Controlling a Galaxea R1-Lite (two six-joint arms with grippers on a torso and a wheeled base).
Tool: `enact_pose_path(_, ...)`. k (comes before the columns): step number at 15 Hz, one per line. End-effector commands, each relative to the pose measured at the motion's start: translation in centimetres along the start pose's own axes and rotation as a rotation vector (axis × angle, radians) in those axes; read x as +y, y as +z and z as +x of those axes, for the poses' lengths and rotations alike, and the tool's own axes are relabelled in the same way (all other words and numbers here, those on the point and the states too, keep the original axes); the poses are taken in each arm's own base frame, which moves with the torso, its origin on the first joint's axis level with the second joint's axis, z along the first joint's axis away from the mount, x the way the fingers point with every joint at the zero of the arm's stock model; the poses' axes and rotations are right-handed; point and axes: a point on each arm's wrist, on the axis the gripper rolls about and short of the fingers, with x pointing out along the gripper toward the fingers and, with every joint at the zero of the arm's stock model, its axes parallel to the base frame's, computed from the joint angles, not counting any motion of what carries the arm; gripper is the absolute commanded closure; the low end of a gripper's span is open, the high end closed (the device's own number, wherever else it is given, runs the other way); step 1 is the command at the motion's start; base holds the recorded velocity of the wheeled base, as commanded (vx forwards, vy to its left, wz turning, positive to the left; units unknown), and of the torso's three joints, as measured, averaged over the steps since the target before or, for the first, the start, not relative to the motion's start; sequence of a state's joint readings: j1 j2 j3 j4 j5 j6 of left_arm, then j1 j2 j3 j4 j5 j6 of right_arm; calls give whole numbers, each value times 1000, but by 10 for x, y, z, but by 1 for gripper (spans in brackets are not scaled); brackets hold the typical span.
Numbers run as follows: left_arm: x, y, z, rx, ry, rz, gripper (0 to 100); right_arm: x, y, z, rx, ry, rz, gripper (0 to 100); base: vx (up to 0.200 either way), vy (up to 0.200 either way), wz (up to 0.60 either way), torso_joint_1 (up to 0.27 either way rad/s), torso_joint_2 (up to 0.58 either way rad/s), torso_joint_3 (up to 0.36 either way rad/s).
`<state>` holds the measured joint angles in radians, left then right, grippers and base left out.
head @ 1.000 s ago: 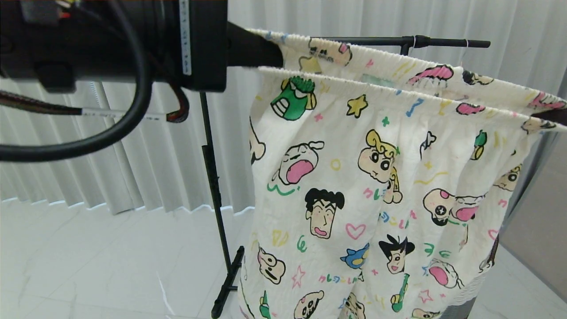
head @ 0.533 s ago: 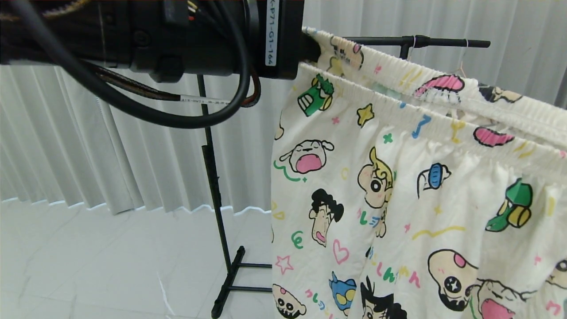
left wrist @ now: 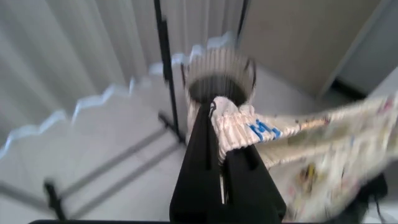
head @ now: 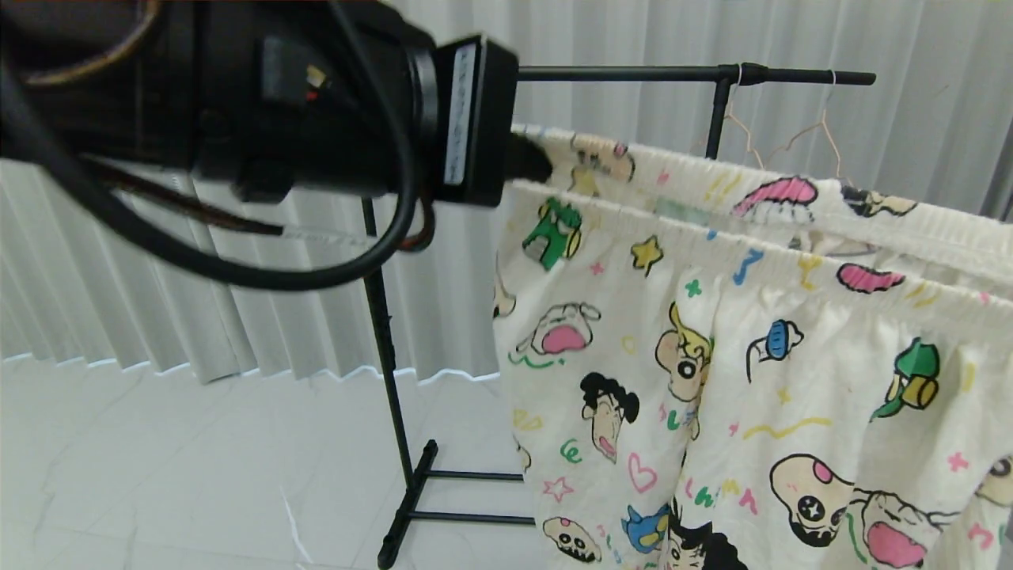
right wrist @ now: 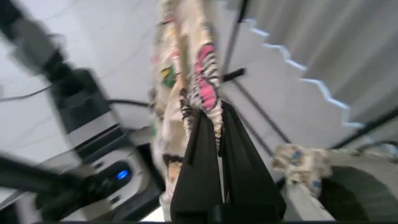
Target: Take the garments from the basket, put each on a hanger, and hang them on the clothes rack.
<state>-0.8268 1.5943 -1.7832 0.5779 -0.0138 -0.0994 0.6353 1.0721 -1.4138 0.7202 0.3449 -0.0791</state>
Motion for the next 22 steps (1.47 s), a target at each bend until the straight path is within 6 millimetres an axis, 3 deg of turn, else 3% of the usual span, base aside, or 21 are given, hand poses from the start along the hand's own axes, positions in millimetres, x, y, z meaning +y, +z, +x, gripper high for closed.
enact_pose_path(1, 0, -8, -38, 58, -11, -65, 100, -11, 8, 22, 9, -63, 4, 100, 0, 0, 0, 0, 0, 0)
enact_pose_path(4, -2, -15, -67, 88, -70, -188, 100, -26, 25, 58, -54, -99, -18, 100, 0, 0, 0, 0, 0, 0)
enact_pose_path(8, -12, -46, -110, 141, -203, -159, 100, -42, 40, 102, -130, -95, -43, 100, 0, 0, 0, 0, 0, 0)
enact_pose_path(12, -28, -60, -129, 156, -319, -87, 100, -42, 41, 121, -123, -66, -49, 100, 0, 0, 0, 0, 0, 0)
enact_pose_path(16, -29, -59, -127, 153, -290, -73, 100, -42, 38, 108, -118, -90, -41, 100, 0, 0, 0, 0, 0, 0)
enact_pose_path(19, -21, -56, -112, 153, -208, 11, 100, -42, 32, 78, -87, -147, -14, 100, 0, 0, 0, 0, 0, 0)
enact_pose_path(20, -9, -51, -96, 151, -114, 71, 100, -42, 29, 59, -86, -191, 2, 100, 0, 0, 0, 0, 0, 0)
enact_pose_path(22, -2, -37, -78, 78, -67, 68, 100, -34, 20, 38, -55, -201, 16, 100, 0, 0, 0, 0, 0, 0)
